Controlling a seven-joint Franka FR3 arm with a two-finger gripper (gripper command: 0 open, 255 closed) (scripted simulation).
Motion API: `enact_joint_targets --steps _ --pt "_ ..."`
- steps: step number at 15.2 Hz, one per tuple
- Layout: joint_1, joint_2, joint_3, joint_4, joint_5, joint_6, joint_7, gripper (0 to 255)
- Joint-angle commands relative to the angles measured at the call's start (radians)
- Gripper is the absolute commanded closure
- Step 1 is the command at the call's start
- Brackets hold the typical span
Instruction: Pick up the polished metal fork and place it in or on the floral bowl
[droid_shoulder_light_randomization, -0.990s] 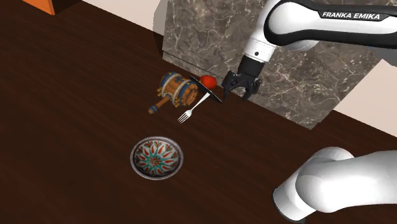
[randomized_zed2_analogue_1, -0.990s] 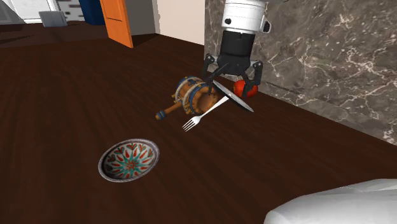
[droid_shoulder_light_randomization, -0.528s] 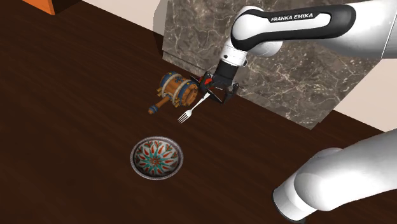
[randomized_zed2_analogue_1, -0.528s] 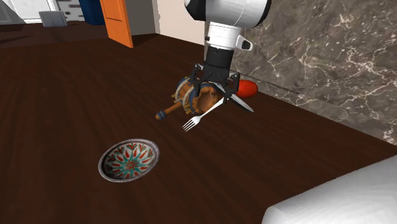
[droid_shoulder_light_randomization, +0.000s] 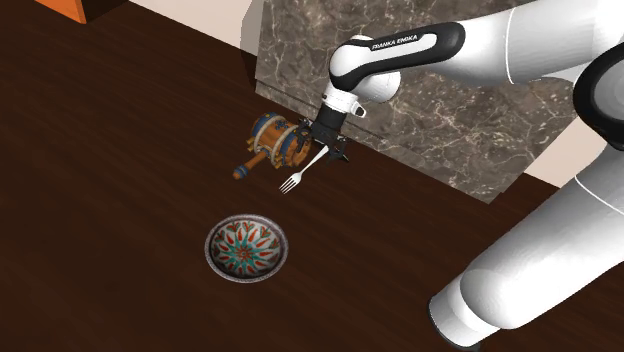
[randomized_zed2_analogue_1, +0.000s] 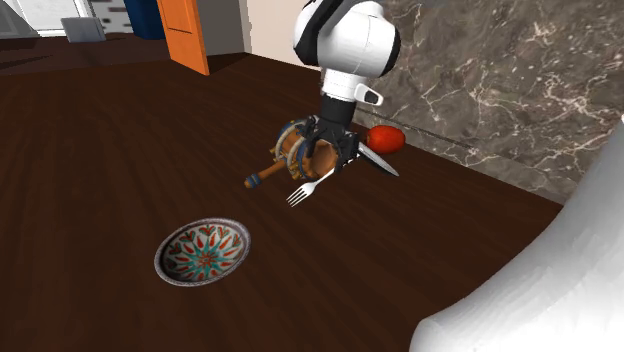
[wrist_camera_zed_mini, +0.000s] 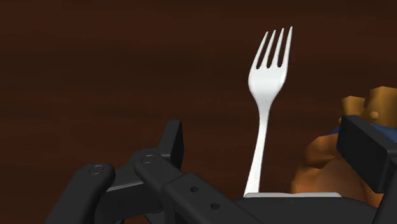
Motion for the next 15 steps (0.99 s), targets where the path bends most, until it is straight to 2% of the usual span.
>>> enact_joint_targets --steps 1,9,15 --pt "-0.007 0.074 -0.005 0.045 0.011 0.029 0.077 0" --pt "0.009 0.118 0.005 -0.007 0.025 0.127 0.070 0" --pt "0.010 0.118 0.003 -0.007 0.025 0.127 0.070 0"
